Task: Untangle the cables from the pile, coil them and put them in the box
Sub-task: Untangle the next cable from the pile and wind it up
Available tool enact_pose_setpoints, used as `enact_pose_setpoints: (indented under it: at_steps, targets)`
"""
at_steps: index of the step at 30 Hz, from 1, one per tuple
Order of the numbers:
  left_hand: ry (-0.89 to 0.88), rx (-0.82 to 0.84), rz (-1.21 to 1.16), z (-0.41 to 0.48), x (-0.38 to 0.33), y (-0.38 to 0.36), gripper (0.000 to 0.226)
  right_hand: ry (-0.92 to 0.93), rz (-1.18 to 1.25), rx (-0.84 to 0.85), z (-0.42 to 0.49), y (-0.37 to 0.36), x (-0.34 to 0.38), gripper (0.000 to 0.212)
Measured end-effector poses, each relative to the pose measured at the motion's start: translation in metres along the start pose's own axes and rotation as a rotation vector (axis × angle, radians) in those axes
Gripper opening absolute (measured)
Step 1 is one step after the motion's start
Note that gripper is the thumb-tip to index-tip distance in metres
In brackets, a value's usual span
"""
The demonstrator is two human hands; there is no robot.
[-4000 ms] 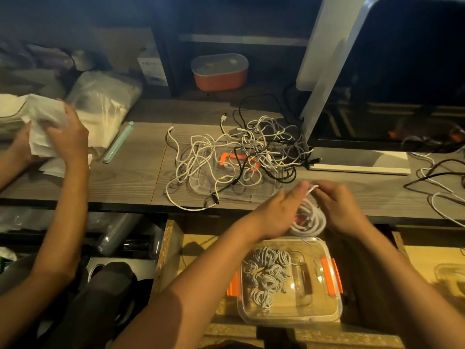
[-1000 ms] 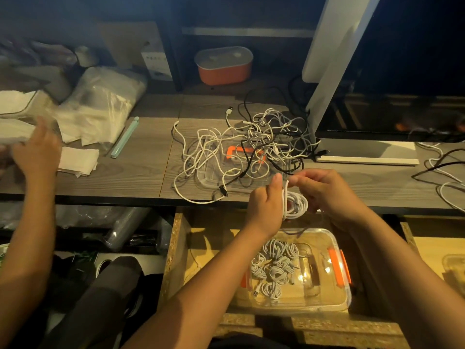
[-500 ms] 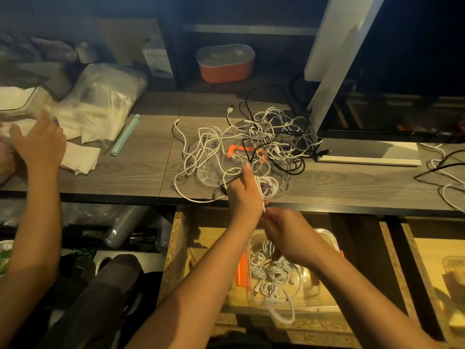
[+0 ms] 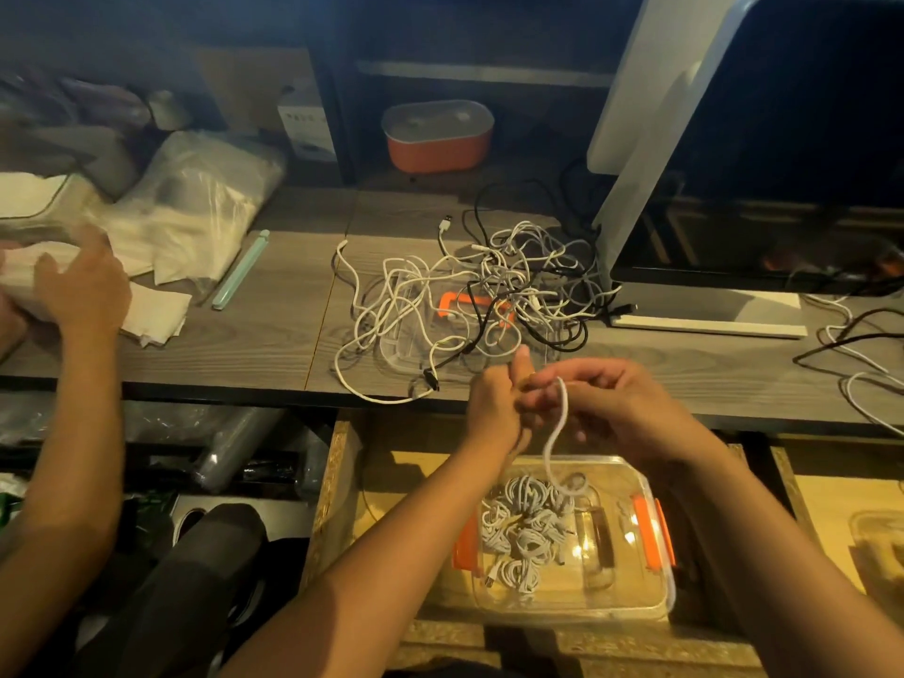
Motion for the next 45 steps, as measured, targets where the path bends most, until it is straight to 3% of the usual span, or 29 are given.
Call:
enact_pose_setpoints:
  at_steps: [2, 6, 10, 15, 19, 24, 28, 31, 39, 42, 45]
  targets:
    - [0.011, 0.086, -0.094, -0.01, -0.007, -0.01, 0.046, 0.005, -0.09, -0.038, 0.001, 0.005, 0.008, 0.02]
    - [-0.178, 0.033, 0.22, -0.018, -0.025, -0.011, 0.053, 0.097, -0.242, -0.204, 0.003, 0.026, 0.026, 0.019]
    - [-0.27, 0.087, 0.209, -0.021, -0.034, -0.013, 0.054, 0.047, -0.046, -0.242, 0.008, 0.036, 0.017, 0.021]
    - [-0.276, 0.147, -0.034, -0.021, -0.028, -0.018, 0.057, -0.124, 0.371, -0.201, 0.018, 0.028, -0.015, 0.034]
    - [-0.324, -0.087, -0.082, -0.017, -0.028, -0.004, 0.042, -0.169, 0.538, -0.253, 0.022, 0.011, -0.044, 0.012]
    - [-0.086, -0.387, -0.189, -0.017, -0.018, 0.014, 0.047, -0.04, 0.754, -0.434, 0.02, -0.018, -0.073, 0.015]
    - [-0.015, -0.487, -0.17, -0.011, -0.008, 0.017, 0.048, 0.226, 0.442, -0.664, 0.004, -0.019, -0.069, 0.015]
    - [-0.06, -0.507, -0.103, -0.005, -0.008, 0.016, 0.053, 0.33, 0.258, -0.709, -0.002, -0.014, -0.055, 0.015]
    - [-0.151, -0.232, 0.32, 0.005, -0.017, 0.005, 0.051, 0.401, -0.241, -0.519, -0.004, 0.004, -0.027, 0.019]
    - [-0.087, -0.063, 0.334, 0.006, -0.015, -0.003, 0.052, 0.362, -0.434, -0.41, -0.003, 0.013, -0.011, 0.018]
    - [-0.052, 0.045, 0.346, 0.002, -0.017, -0.01, 0.049, 0.344, -0.419, -0.366, -0.002, 0.021, 0.004, 0.017]
Point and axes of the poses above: each hand's wrist, its own z-axis towards the middle knuckle, its own y-axis out of the back of the hand, x = y × z, the point moved 6 cm from there along z, towards the middle knuckle, and after that the axes turned 8 degrees about x, right-handed, at the moved point
